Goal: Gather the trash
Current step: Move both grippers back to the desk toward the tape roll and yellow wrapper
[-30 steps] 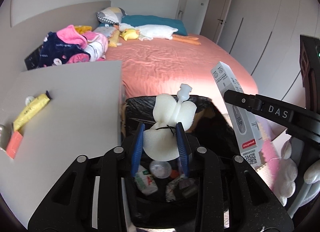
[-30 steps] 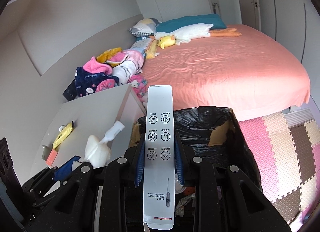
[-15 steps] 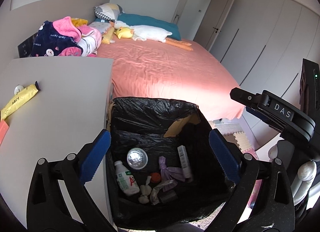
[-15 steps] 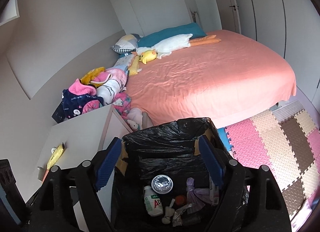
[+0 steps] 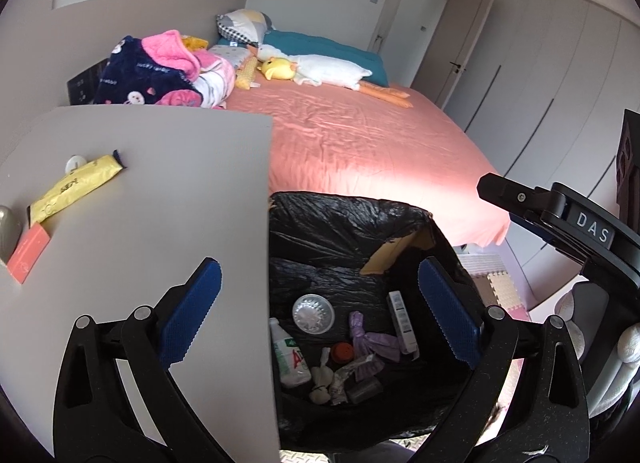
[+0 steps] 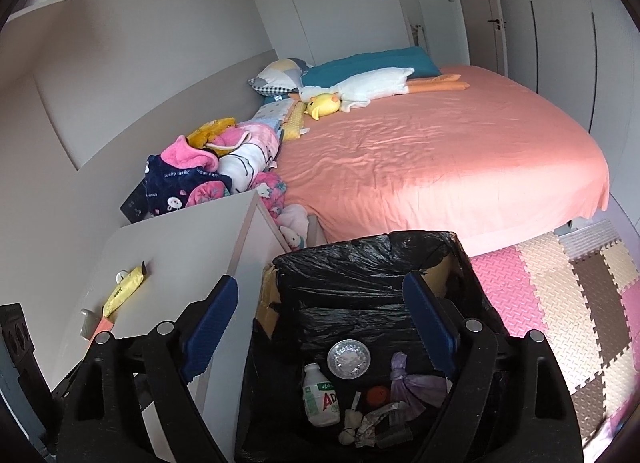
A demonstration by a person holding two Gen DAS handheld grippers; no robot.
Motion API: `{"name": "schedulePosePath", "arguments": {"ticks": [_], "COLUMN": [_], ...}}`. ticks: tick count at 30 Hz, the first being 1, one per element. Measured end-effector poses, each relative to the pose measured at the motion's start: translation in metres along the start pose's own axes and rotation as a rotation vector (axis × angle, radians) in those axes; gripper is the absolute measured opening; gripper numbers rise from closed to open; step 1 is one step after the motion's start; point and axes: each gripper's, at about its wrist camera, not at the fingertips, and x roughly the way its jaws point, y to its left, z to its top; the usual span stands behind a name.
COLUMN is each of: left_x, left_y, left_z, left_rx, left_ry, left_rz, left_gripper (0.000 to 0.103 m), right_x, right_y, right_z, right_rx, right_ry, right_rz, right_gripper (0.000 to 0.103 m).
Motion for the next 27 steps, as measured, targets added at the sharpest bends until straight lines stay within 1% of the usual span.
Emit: {"name": "schedulePosePath", "arguments": {"ticks": [6, 13, 25, 27], "left_x": [-0.009, -0.021, -0.046, -0.049], "left_y": [0.025, 0.052, 0.103, 0.111], "left_z": [-0.004, -0.002, -0.008, -0.009], "left_rx": [-0.028, -0.06, -0.112, -0.121], "left_ry": [-0.021, -0.037, -0.062, -0.065], "left_rz": [0.062, 0.102, 0.225, 0.235], "left_gripper": [0.095, 0.095, 0.095, 0.095], "right_x": [0.009, 0.021, 0.047, 0.052], "right_y": [0.03, 0.062, 0.115, 0.124], "right_z": [-0.007, -0.015, -0.026, -0.028], "right_rx": [-0.05, -0.095, -0.122, -0.135], "right_ry": [0.029, 0.055, 0.105, 0.113], "right_rz": [0.04, 0.072, 0.13, 0.137], "right_gripper": [0.085, 0.085, 0.085, 0.085]}}
